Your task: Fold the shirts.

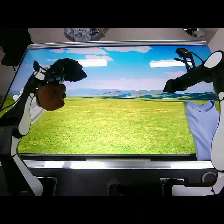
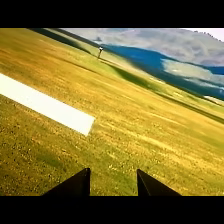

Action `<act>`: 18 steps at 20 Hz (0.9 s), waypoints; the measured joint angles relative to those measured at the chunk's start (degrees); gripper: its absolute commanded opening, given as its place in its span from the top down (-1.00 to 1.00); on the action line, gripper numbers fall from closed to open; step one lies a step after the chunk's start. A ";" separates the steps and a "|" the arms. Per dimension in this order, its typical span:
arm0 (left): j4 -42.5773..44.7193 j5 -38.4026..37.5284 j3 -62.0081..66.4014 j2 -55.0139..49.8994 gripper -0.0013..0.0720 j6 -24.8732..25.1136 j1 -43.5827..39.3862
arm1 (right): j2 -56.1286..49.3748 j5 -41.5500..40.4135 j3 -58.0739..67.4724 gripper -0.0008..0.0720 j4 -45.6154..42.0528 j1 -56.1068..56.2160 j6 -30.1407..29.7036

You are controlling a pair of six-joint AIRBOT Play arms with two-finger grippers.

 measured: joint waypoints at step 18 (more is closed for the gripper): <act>-4.83 -23.02 -3.30 48.74 0.89 37.94 -13.51 | 27.36 14.51 0.15 -0.14 0.48 0.02 -3.13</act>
